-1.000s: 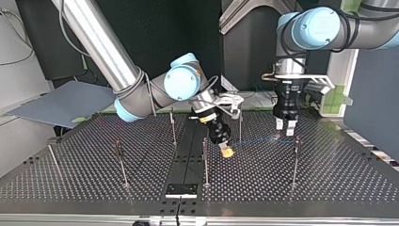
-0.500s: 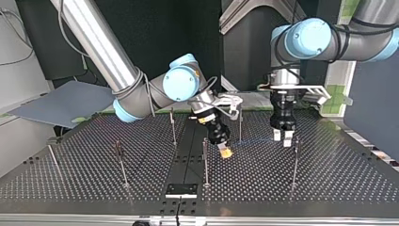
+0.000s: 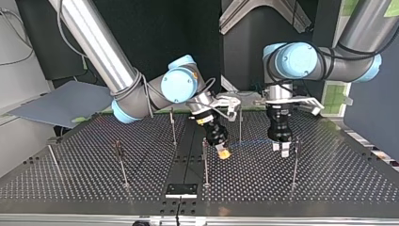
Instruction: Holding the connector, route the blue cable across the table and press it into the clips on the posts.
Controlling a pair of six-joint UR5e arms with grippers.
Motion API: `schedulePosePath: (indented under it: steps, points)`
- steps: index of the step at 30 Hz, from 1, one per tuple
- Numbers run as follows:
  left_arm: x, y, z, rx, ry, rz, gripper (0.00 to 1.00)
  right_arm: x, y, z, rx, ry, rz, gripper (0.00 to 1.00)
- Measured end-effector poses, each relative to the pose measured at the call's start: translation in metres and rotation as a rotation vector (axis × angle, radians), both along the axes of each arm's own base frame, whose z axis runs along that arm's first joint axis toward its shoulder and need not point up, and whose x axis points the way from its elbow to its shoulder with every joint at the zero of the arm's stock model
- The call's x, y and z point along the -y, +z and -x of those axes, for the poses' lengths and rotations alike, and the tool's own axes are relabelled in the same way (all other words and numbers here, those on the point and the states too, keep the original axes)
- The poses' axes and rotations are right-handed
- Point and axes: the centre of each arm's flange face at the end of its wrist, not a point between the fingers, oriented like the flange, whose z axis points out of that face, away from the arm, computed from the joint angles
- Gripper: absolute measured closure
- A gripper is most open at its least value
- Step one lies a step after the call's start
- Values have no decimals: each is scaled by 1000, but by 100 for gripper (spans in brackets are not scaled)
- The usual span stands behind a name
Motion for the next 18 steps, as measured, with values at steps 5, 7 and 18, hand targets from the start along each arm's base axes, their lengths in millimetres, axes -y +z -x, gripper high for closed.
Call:
schedulePosePath:
  steps: [5,7,18]
  points:
    - [-1,-6,-3,-11,4,-1,0,0,0,0,-1,0,-1,100]
    - [-1,-7,-3,-14,5,-1,13,0,0,0,-1,0,-1,100]
    - [-3,-10,-1,-40,33,6,100,0,0,0,-2,0,-2,100]
